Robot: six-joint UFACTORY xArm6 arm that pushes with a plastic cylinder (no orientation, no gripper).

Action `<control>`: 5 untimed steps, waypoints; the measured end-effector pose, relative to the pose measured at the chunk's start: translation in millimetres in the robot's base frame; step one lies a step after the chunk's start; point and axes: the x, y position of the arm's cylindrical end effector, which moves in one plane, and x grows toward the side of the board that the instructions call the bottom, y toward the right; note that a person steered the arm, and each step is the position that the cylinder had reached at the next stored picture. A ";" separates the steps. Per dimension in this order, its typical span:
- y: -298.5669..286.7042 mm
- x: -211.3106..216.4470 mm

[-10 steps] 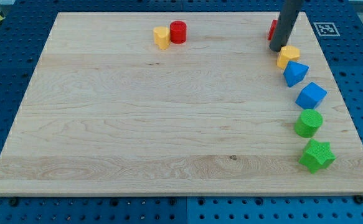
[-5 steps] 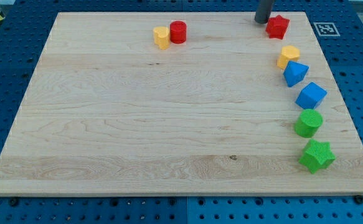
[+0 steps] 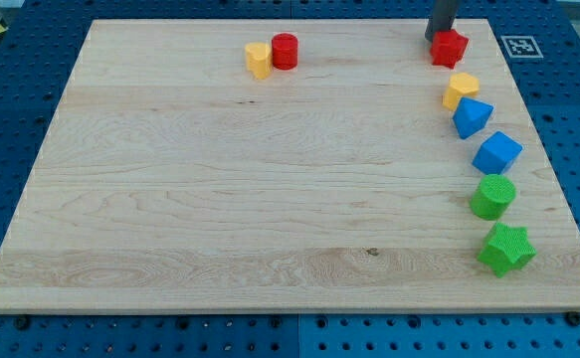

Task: Place the red star at the top of the yellow hexagon

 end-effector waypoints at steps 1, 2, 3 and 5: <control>0.0 15.4; 0.0 25.3; 0.0 36.1; -14.0 9.8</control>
